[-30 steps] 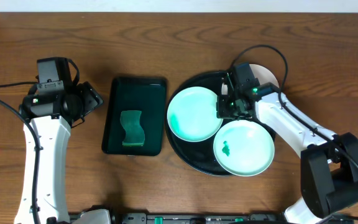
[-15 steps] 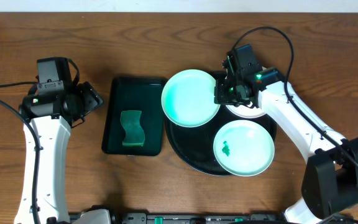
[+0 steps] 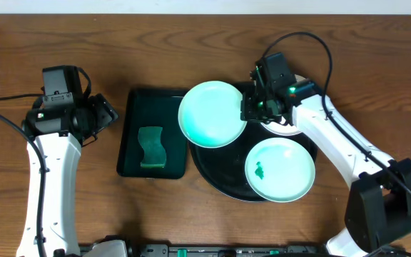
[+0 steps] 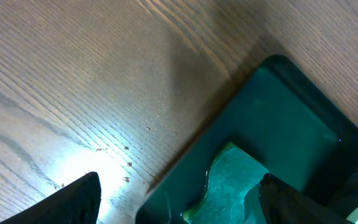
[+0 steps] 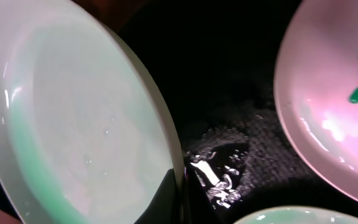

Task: Clean dirty plates on tray and stack at the side
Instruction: 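Lift the mint-green plate by its rim with the right gripper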

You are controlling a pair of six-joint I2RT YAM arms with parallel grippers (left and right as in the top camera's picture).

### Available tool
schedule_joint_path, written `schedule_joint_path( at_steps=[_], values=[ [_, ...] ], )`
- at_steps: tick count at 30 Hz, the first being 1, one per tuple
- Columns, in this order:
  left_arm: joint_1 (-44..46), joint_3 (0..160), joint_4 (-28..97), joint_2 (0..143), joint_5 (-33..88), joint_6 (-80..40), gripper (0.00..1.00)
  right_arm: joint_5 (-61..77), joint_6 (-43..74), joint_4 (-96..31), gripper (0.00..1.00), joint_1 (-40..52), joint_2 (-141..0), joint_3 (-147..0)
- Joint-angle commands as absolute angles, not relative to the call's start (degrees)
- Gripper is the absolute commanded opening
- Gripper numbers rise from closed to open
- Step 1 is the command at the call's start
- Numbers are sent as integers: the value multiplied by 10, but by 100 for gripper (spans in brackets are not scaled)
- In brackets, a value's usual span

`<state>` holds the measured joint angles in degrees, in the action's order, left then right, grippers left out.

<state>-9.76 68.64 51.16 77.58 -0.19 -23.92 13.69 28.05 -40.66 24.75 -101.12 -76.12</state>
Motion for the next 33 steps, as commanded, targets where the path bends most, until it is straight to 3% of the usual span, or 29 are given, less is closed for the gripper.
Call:
schedule_joint_path(
  at_steps=[1, 33],
  values=[
    [-100, 696, 514, 775, -7, -236, 81, 147, 289, -397, 1, 261, -997, -774],
    [-100, 696, 514, 775, -7, -236, 82, -72, 309, -265, 1, 416, -1013, -774]
  ],
)
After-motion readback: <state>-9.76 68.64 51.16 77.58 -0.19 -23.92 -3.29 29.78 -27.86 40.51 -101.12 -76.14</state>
